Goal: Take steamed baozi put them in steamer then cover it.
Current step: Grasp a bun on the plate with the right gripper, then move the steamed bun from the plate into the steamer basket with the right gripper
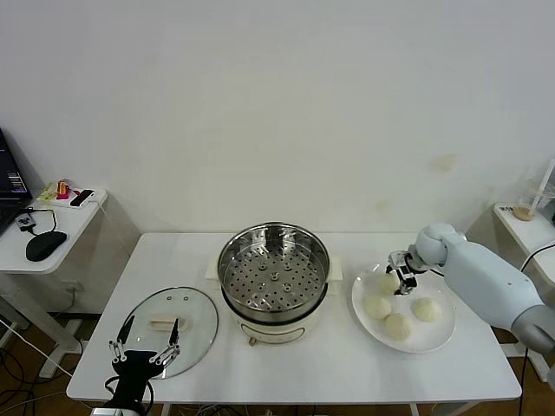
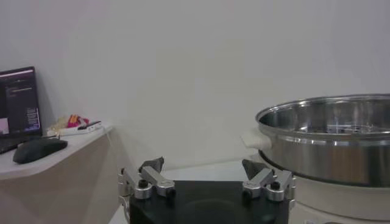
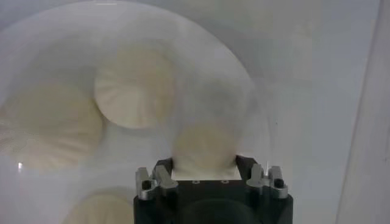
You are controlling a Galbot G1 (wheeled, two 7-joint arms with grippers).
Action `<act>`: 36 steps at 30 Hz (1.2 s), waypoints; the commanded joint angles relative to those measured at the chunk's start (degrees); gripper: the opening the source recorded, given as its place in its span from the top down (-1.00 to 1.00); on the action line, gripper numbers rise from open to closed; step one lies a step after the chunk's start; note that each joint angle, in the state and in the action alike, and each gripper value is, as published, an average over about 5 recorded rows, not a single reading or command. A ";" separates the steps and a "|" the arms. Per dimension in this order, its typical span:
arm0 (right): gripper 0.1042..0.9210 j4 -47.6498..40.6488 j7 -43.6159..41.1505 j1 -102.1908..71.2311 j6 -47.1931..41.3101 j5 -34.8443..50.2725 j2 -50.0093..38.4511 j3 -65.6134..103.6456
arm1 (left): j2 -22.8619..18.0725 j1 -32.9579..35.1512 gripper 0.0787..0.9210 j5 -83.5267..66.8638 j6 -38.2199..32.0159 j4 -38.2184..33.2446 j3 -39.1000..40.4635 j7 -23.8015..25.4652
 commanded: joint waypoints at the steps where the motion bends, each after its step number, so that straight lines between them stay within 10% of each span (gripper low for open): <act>1: -0.18 1.45 -0.55 0.90 -0.26 1.07 -0.96 -1.39 | 0.00 0.05 -0.77 -0.41 0.07 -0.13 0.24 -0.04; 17: -0.20 19.20 -0.36 21.52 -2.07 17.40 -12.53 -13.25 | 1.94 -1.17 -0.77 -3.24 0.42 1.55 0.87 0.05; 36: -0.20 17.40 5.25 40.28 4.64 31.29 12.31 -30.63 | 3.03 -1.69 -0.77 -5.94 1.24 3.45 0.04 0.62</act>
